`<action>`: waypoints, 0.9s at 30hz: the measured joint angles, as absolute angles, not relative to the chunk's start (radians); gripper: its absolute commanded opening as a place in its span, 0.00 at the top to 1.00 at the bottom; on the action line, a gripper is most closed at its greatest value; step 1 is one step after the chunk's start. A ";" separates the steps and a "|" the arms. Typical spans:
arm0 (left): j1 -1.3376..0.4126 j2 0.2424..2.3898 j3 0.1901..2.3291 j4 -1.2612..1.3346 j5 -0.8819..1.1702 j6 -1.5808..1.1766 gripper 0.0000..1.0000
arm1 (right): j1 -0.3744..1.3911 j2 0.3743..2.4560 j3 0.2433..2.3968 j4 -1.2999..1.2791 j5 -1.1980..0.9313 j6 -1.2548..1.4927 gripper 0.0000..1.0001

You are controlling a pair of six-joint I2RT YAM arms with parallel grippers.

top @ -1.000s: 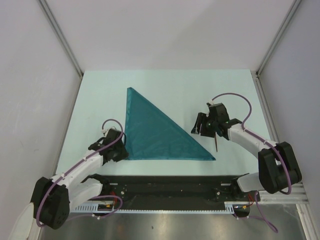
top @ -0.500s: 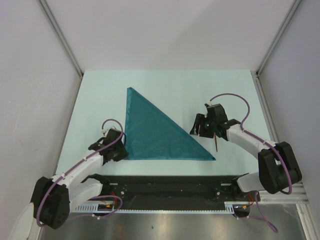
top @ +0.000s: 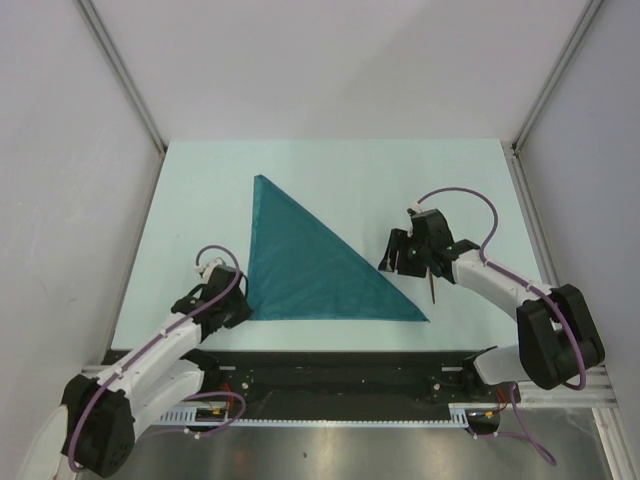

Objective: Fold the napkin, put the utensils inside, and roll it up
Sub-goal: Fold the napkin

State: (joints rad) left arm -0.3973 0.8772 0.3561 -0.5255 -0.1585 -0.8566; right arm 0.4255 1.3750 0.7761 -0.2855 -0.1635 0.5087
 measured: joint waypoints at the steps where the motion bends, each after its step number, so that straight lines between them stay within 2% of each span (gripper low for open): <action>1: -0.397 0.864 0.351 -0.530 -0.161 -0.860 1.00 | 0.428 1.375 0.775 -0.286 -0.163 0.510 0.38; 27: -0.398 0.659 0.302 -0.643 -0.208 -0.978 1.00 | 0.457 1.377 0.773 -0.286 -0.150 0.523 0.37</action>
